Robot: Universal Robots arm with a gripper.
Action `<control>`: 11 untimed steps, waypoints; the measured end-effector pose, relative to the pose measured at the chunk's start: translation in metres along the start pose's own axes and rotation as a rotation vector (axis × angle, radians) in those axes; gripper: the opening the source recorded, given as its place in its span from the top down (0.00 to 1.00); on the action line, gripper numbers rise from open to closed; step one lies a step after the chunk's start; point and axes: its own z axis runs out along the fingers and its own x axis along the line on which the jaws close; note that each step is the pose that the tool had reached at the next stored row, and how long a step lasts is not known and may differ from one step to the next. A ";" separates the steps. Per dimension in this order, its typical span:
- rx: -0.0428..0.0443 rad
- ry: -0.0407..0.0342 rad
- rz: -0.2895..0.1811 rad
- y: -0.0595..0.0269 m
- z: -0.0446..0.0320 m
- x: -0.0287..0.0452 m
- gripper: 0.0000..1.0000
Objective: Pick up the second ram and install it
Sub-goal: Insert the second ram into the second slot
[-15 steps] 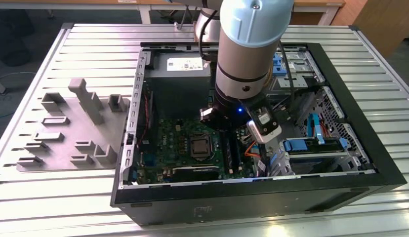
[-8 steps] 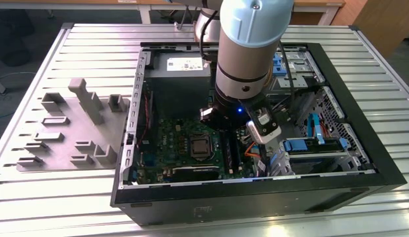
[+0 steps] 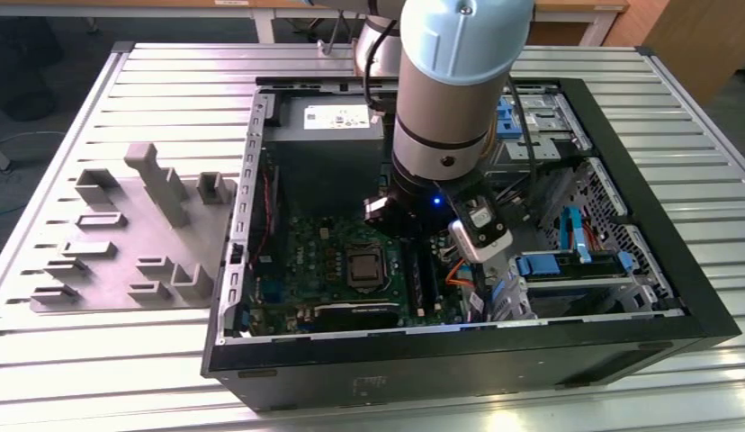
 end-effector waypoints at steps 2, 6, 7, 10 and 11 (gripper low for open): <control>0.0005 0.0000 0.000 -0.0001 0.0003 0.0000 0.87; 0.0000 -0.0001 0.000 -0.0001 0.0021 0.0001 0.87; 0.0003 -0.0001 0.000 -0.0002 0.0022 0.0001 0.87; 0.0002 -0.0001 0.000 -0.0002 0.0030 0.0003 0.87; 0.0001 -0.0001 0.000 -0.0002 0.0034 0.0003 0.87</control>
